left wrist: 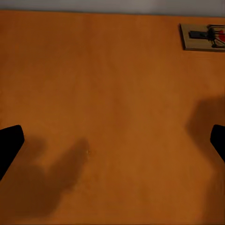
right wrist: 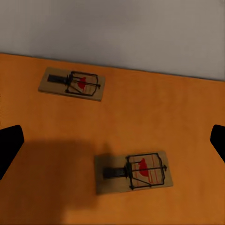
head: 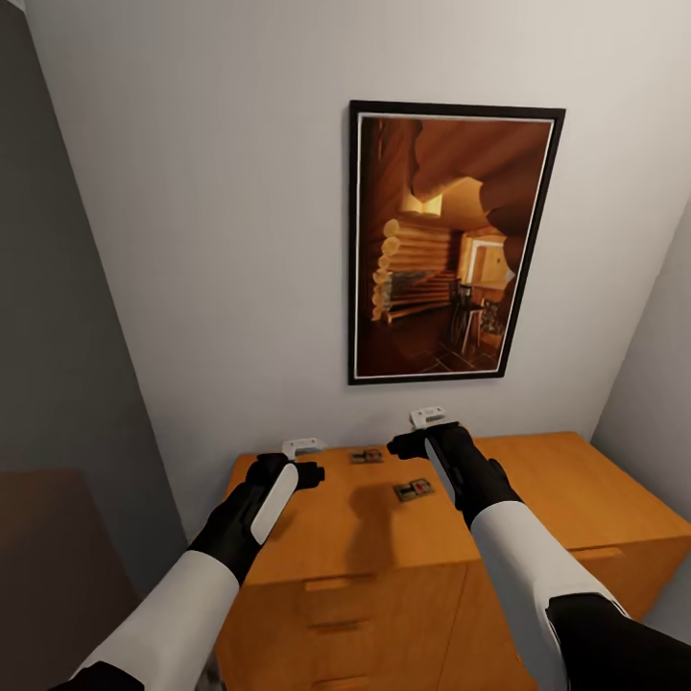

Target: Take the four mousetraps from the cabinet in the bathroom and place them on the bathroom floor. Make sure all four end up on the same floor surface, and ensure that at least two of them are either under or directly next to the same bathroom sink.

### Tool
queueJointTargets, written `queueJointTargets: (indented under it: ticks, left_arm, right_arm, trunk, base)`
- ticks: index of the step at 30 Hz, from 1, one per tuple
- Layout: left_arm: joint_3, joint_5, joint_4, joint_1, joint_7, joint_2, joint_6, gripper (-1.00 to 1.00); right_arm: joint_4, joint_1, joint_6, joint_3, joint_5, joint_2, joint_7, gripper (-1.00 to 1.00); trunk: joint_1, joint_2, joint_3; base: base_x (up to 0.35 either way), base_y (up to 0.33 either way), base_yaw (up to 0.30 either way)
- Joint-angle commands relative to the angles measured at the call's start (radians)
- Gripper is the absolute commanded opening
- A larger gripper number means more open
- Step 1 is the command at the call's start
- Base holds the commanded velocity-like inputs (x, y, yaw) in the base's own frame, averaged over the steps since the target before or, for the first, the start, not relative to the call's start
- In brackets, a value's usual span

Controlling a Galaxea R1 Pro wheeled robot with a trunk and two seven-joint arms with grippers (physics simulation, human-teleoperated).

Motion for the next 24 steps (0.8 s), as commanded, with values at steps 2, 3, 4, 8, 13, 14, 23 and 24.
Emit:
queueJointTargets:
  ticks: [2, 3, 4, 8, 13, 14, 23, 24]
  left_arm:
    - [-0.002, 0.01, -0.001, 0.0, 0.01, 0.0, 0.002, 1.0]
    - [-0.002, 0.01, -0.001, 0.0, 0.01, 0.001, 0.002, 1.0]
    - [-0.002, 0.01, -0.001, 0.0, 0.01, 0.0, 0.002, 1.0]
    - [-0.002, 0.01, -0.001, 0.0, 0.01, 0.0, 0.002, 1.0]
    - [-0.002, 0.01, -0.001, 0.0, 0.01, 0.0, 0.002, 1.0]
    - [-0.002, 0.01, -0.001, 0.0, 0.01, 0.0, 0.002, 1.0]
    - [-0.002, 0.01, -0.001, 0.0, 0.011, 0.001, 0.003, 1.0]
    - [-0.002, 0.01, -0.001, 0.0, 0.011, 0.001, 0.003, 1.0]
  right_arm:
    - [-0.002, 0.0, 0.005, -0.001, 0.011, 0.0, 0.008, 1.0]
    - [-0.002, 0.0, 0.005, -0.001, 0.011, 0.0, 0.008, 1.0]
    - [-0.002, 0.0, 0.005, -0.001, 0.011, 0.0, 0.008, 1.0]
    - [-0.003, 0.0, 0.005, -0.001, 0.011, 0.0, 0.008, 1.0]
    - [-0.004, 0.0, 0.005, -0.002, 0.011, 0.0, 0.008, 1.0]
    - [-0.004, 0.0, 0.005, -0.002, 0.011, 0.001, 0.007, 1.0]
    - [-0.004, 0.0, 0.007, -0.001, 0.01, 0.0, 0.006, 1.0]
    - [-0.004, 0.0, 0.009, -0.001, 0.01, 0.0, 0.006, 1.0]
  trunk:
    - [0.001, -0.001, 0.0]
    - [0.001, -0.001, 0.0]
    - [0.001, -0.001, 0.0]
    - [0.001, -0.001, 0.0]
    - [0.001, -0.001, 0.0]
    - [0.001, -0.001, 0.0]
    - [0.001, -0.001, 0.0]
    - [0.001, -0.001, 0.0]
  base:
    - [0.063, 0.043, 0.0]
    - [0.045, 0.03, 0.0]
    - [0.036, 0.024, 0.0]
    - [0.021, 0.014, 0.0]
    - [0.007, 0.005, 0.0]
    - [0.003, 0.002, 0.0]
    - [0.001, 0.001, 0.0]
    - [0.0, 0.0, 0.0]
